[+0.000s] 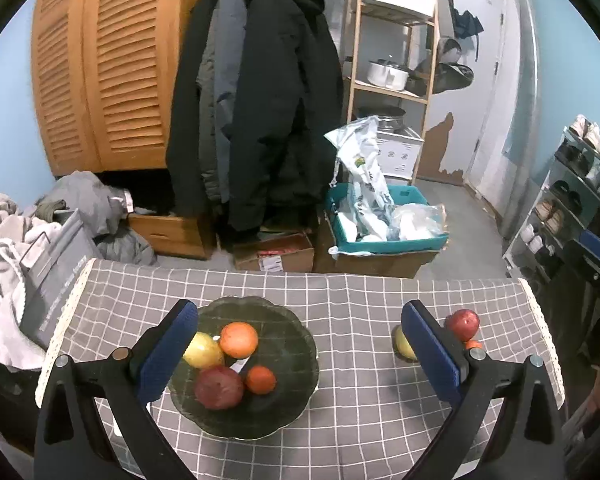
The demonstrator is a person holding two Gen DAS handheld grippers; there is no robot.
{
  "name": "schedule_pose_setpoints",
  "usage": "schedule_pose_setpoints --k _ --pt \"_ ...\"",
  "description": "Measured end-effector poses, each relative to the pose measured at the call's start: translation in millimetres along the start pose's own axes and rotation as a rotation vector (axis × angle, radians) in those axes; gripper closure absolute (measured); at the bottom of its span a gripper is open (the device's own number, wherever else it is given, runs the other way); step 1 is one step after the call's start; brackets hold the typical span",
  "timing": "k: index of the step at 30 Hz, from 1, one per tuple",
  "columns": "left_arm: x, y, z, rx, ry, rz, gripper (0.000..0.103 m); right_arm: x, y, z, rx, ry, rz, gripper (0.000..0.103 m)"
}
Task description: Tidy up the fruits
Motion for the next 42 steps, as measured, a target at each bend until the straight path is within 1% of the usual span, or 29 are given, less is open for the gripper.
schedule_pose_setpoints --k 8,15,18,23,32,37,42 --pt "0 -27 -12 -0.034 0.029 -0.027 0.001 -10 -30 3 -0.047 0.021 -0.023 0.016" --pt "1 -51 -24 -0.084 0.065 -0.024 0.001 -26 -55 -1 -0.079 0.069 -0.044 0.017" --pt "0 -62 -32 -0.091 0.084 -0.032 0.001 -34 -65 -5 -0.091 0.090 -0.052 0.016" --pt "-4 -78 -45 -0.093 0.113 -0.055 0.001 -50 -81 -14 -0.112 0.142 -0.064 0.016" --pt "-9 -98 -69 -0.097 0.152 -0.076 0.001 -71 -101 -30 -0.129 0.206 -0.089 0.016" --pt "-17 -109 -87 -0.103 0.194 -0.095 0.001 -89 -113 -46 -0.142 0.266 -0.103 0.016" --pt "-29 -114 -108 -0.116 0.254 -0.083 0.001 -109 -124 -66 -0.157 0.334 -0.113 0.016"
Point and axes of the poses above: each gripper's, at about its wrist camera, not at the fingertips, and z roughly against the way its jaws point, y to its left, x to its top, the point moved 6 cm from there along -z, roughly the way its jaws point, and after that the axes turned 1 degree about -x, right-handed, at the moved point
